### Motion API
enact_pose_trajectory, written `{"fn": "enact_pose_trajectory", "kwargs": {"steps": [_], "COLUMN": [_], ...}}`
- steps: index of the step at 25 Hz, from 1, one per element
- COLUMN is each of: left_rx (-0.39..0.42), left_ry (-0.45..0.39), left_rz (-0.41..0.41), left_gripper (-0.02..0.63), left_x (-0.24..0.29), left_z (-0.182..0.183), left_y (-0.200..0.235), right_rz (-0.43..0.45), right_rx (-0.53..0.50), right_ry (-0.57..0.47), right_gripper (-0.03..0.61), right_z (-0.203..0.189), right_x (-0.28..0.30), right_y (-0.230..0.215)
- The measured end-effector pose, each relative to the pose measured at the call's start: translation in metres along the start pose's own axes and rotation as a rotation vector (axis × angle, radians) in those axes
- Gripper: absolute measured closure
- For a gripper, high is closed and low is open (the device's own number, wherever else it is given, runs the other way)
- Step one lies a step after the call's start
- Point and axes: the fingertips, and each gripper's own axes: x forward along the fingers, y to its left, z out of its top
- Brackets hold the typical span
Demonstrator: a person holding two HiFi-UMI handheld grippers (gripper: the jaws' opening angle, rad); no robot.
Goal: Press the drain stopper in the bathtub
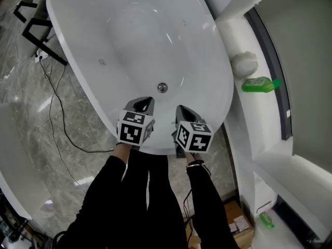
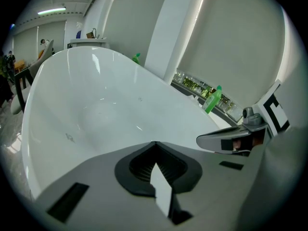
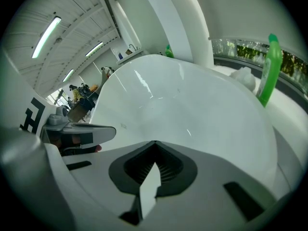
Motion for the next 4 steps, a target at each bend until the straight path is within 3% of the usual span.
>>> {"fn": "enact_pose_trajectory", "kwargs": {"steps": [4], "left_rx": [-0.001], "left_ry": [-0.01], "left_rz": [0.002], "left_gripper": [0.609], "left_x": [-0.0025], "left_z": [0.0001], "left_y": [0.0013], "right_rz": [-0.004], "right_rx": [-0.002], "right_ry": [-0.008], "right_gripper": [0.58], "right_z": [0.0004], "right_x": [-0.0019], "right_y": [-0.0014]}}
